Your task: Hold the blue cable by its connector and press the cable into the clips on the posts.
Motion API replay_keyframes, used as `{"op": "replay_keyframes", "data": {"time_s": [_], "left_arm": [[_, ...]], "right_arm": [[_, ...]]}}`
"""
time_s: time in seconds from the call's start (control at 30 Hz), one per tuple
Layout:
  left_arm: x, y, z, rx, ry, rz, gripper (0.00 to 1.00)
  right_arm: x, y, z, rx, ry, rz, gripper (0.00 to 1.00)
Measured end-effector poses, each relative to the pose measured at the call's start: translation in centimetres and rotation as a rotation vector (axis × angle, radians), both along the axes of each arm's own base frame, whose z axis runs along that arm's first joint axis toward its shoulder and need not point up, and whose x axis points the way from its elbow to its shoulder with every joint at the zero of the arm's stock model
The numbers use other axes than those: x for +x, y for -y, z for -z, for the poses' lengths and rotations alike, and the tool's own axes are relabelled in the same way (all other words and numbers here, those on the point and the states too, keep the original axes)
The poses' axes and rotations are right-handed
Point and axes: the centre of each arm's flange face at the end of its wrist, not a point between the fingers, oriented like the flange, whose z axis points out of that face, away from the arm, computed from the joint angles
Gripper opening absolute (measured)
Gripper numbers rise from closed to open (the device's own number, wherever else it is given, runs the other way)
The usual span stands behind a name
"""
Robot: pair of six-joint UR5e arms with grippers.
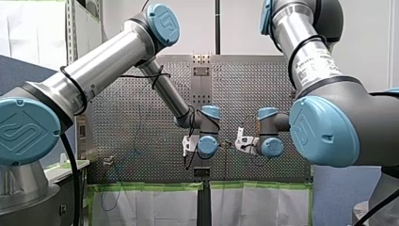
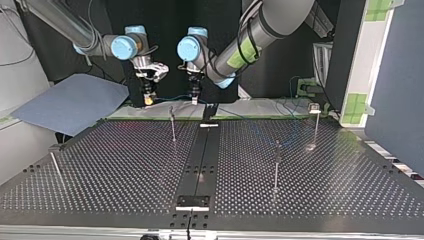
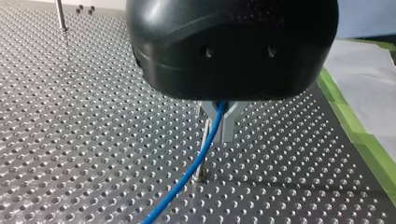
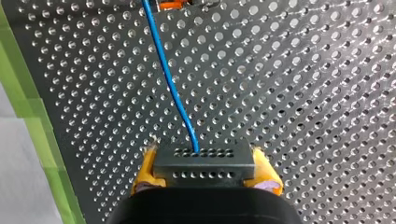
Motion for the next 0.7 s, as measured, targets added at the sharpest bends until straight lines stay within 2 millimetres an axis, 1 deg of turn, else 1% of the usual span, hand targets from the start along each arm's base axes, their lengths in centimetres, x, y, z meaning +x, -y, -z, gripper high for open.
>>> {"op": "replay_keyframes", "data": {"time_s": [0.1, 0.23, 0.33, 0.43, 0.57, 0.7], "left_arm": [[-0.1, 0.1, 0.2, -0.002, 0.003, -0.005, 0.00], [-0.3, 0.1, 1.1, 0.005, -0.003, -0.004, 0.00], [-0.2, 0.1, 1.8, 0.009, -0.009, 0.000, 0.00], [-0.2, 0.6, 2.7, 0.021, -0.022, 0.009, 0.00], [-0.3, 1.6, 4.2, 0.043, -0.049, 0.028, 0.00], [0.2, 2.5, 4.1, 0.037, -0.050, 0.038, 0.00]], "right_arm": [[-0.5, 0.6, 0.4, 0.008, 0.005, -0.009, 0.00], [-1.9, 1.4, 1.9, 0.031, -0.017, -0.015, 0.00], [-3.0, 2.1, 2.4, 0.033, -0.031, -0.018, 0.00], [-3.6, 3.0, 2.3, 0.026, -0.032, -0.021, 0.00], [-3.6, 4.0, 1.8, 0.013, -0.029, -0.031, 0.00], [-3.4, 4.9, 1.2, 0.002, -0.026, -0.036, 0.00]]}}
